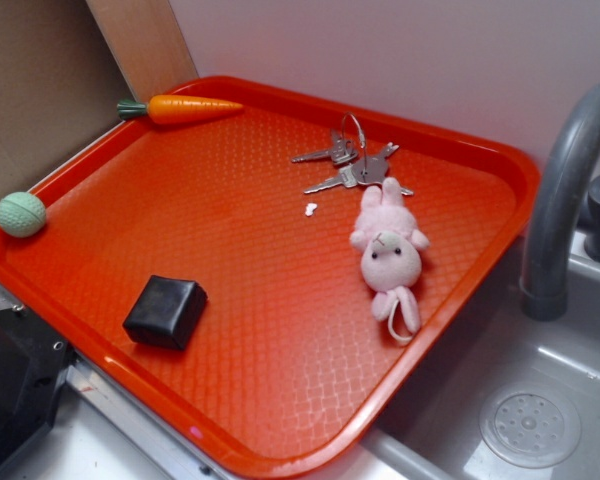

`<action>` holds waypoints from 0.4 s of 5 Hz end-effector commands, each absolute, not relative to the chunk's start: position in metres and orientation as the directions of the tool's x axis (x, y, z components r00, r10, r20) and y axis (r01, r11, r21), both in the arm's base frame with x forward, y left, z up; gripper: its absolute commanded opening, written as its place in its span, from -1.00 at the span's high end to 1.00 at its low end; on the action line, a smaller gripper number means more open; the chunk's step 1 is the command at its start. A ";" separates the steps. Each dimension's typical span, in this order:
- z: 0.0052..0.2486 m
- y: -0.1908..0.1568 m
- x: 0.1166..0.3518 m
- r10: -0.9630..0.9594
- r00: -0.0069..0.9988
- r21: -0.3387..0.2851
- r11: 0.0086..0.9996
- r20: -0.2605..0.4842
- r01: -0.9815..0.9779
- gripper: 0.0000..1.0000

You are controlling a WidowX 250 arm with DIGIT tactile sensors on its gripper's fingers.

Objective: Grab the green ball.

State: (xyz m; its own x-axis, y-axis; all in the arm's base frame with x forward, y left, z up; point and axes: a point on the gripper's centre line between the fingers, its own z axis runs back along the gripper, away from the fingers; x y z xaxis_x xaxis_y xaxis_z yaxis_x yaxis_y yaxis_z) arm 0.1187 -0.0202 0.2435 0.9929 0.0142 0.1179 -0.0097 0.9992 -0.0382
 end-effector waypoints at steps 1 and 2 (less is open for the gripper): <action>0.244 -0.020 0.119 0.014 0.993 -0.038 0.999 0.118 -0.010 -1.00; 0.193 0.018 0.150 -0.019 1.000 0.137 0.990 0.005 0.018 -1.00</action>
State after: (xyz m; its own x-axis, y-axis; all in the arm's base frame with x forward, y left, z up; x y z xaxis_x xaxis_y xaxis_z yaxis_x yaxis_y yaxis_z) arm 0.1488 0.0139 0.1883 0.9995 -0.0253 -0.0191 0.0274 0.9925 0.1195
